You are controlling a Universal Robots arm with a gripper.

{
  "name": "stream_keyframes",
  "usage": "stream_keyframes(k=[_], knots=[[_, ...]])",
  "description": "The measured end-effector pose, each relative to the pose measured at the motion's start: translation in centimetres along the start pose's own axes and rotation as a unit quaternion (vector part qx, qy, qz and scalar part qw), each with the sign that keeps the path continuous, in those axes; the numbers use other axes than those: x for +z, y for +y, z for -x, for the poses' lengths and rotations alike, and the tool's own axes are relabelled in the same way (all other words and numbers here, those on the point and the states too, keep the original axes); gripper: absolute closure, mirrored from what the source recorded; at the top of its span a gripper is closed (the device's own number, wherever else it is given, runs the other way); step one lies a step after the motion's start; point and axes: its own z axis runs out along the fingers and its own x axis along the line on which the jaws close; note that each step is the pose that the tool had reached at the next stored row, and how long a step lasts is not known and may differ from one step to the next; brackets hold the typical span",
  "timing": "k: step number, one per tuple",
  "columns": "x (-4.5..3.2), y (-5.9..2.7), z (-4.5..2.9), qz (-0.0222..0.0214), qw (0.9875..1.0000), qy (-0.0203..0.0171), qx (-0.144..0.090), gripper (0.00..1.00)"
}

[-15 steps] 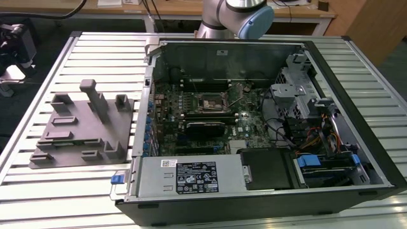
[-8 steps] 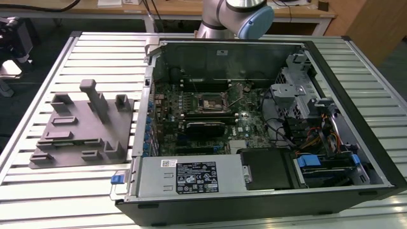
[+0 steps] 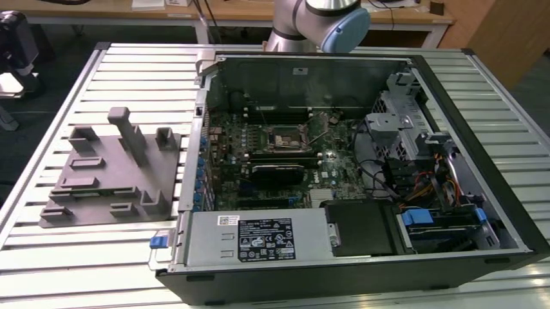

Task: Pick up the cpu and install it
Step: 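Pick up the cpu and move it towards the insertion slot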

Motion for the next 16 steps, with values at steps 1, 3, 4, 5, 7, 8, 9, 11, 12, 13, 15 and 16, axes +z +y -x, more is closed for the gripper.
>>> stream_keyframes(k=[1,3,4,5,7,8,9,11,12,13,15,16], knots=[[-0.22,0.02,0.0,0.0,1.0,0.0,0.0,0.46],[-0.71,0.06,0.0,0.0,1.0,-0.0001,0.0,0.46],[-0.96,0.08,0.0,0.0,1.0,0.0,0.0,0.46],[-1.25,0.11,0.0,0.0,1.0,0.0,0.0,0.46],[-1.71,0.15,0.0,0.0,1.0,0.0,0.0,0.46],[-1.87,0.17,0.0,0.0,1.0,0.0,0.0,0.46],[-1.95,0.18,0.0,0.0,1.0,-0.0001,0.0,0.46],[-1.99,0.19,0.09,0.0001,1.0,-0.0001,0.0,0.46],[-2.0,0.19,0.18,0.0001,1.0,-0.0001,0.0,0.46],[-2.0,0.2,0.31,0.0,1.0,0.0,0.0,0.46],[-2.0,0.2,0.64,0.0,1.0,0.0,0.0,0.46],[-2.0,0.2,0.82,0.0,1.0,0.0,0.0,0.46]])
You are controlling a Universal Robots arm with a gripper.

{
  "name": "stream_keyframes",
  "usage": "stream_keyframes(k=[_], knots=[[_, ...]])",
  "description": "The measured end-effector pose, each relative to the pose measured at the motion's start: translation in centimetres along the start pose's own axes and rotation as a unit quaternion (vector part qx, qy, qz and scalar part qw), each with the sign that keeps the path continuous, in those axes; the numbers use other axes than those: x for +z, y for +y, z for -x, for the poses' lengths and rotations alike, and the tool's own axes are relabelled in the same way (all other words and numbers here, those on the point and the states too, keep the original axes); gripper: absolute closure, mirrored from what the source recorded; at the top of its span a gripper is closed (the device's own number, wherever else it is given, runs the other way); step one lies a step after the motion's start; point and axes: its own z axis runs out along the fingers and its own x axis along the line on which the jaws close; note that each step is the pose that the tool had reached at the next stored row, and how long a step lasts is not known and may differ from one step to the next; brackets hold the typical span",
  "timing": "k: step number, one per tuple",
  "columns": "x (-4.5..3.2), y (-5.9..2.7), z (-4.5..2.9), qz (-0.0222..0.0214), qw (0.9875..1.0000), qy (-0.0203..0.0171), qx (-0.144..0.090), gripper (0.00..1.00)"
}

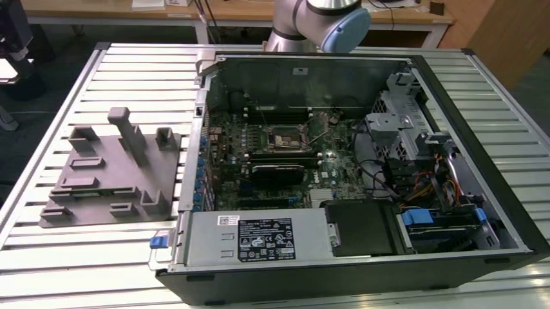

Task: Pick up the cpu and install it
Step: 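Pick up the cpu and move it towards the insertion slot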

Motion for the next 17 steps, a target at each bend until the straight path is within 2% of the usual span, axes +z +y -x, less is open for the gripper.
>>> stream_keyframes(k=[17], knots=[[0.01,0.08,2.96,0.0,1.0,0.0,0.0,0.46]])
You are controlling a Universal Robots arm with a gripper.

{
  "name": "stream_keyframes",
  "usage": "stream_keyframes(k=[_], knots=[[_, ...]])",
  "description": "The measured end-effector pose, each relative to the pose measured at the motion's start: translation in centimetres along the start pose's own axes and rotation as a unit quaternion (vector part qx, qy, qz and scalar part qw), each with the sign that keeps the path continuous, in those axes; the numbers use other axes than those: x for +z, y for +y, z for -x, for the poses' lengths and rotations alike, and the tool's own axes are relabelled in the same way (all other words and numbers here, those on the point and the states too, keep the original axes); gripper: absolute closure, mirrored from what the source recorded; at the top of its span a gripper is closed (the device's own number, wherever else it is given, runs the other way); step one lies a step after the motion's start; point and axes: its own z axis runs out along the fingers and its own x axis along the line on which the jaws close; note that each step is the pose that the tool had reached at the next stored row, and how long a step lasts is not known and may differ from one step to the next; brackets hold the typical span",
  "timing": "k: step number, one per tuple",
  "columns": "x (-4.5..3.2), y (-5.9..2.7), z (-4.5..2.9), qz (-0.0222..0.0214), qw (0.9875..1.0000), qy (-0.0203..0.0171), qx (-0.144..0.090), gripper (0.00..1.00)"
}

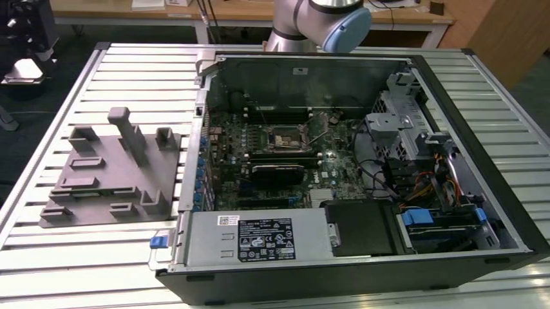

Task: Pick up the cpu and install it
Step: 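Pick up the cpu and move it towards the insertion slot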

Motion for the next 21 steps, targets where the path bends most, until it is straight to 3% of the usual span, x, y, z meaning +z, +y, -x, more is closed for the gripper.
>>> stream_keyframes(k=[21], knots=[[0.02,0.09,3.76,0.0,1.0,0.0,0.0,0.46]])
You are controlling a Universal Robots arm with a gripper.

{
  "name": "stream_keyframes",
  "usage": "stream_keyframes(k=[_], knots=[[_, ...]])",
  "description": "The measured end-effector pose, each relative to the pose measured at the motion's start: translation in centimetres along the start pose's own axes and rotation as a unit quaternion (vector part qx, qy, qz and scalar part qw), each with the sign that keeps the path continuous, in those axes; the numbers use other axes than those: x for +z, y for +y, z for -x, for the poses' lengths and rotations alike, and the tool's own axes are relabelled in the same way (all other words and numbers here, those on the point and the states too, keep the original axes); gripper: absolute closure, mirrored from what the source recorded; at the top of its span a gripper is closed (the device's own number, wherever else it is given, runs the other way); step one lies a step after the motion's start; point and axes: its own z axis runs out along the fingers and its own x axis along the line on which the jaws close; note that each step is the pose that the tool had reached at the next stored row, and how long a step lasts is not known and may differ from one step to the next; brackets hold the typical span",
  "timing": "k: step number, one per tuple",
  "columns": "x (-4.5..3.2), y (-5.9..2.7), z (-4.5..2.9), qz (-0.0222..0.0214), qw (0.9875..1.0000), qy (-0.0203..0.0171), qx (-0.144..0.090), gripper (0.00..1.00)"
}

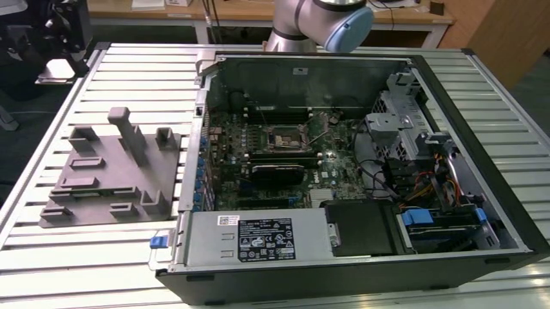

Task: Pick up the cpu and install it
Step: 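Pick up the cpu and move it towards the insertion slot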

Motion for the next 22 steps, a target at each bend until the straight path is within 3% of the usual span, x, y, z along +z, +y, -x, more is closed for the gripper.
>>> stream_keyframes(k=[17,22], knots=[[0.01,0.09,3.71,0.0,1.0,0.0,0.0,0.46],[0.02,0.15,4.36,0.0,1.0,0.0,0.0,0.46]])
